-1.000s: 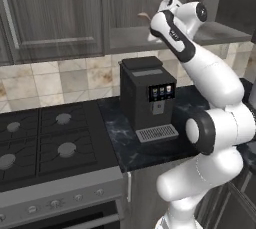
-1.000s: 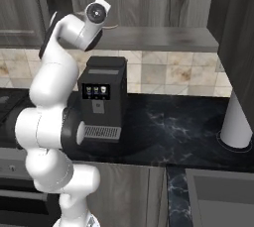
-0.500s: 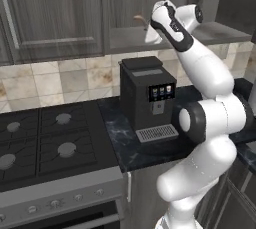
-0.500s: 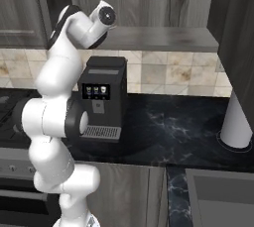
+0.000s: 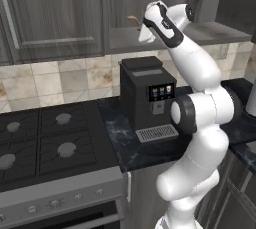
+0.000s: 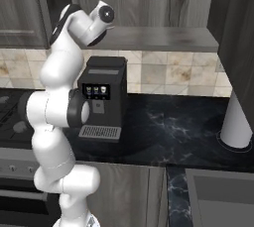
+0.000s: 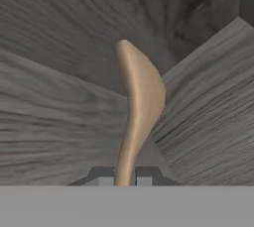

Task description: Organize the utensils by type. Pick up the wooden spoons from the counter and place them in the open cabinet. Then pick up the metallic utensils from the counter and place them in the open drawer.

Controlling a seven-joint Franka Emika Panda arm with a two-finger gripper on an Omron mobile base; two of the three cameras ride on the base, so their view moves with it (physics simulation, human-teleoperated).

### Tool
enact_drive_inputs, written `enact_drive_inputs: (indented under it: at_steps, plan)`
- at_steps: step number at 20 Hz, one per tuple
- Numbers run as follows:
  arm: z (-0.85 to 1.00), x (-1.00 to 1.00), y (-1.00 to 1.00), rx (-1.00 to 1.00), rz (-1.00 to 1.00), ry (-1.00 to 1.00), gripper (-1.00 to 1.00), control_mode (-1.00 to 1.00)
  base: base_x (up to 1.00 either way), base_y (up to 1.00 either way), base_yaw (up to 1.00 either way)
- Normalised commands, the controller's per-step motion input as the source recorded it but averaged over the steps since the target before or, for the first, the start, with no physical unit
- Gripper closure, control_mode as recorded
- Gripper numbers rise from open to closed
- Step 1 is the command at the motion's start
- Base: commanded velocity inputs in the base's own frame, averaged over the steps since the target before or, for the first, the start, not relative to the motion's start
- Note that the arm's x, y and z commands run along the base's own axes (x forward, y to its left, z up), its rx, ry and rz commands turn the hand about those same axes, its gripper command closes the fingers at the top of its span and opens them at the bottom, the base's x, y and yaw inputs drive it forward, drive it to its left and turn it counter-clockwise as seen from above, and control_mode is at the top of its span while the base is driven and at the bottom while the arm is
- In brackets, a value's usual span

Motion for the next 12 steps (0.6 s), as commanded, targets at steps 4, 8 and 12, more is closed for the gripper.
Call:
enact_drive_inputs:
  at_steps: [4,8,12]
  plan:
    - [0.0,0.2,0.22,0.0,0.0,0.09,1.0,-1.0,0.0,0.0,0.0]
    - [-0.1,0.02,0.07,0.0,0.0,0.1,1.0,-1.0,0.0,0.0,0.0]
    - [-0.2,0.08,0.04,0.0,0.0,0.1,-1.0,-1.0,0.0,0.0,0.0]
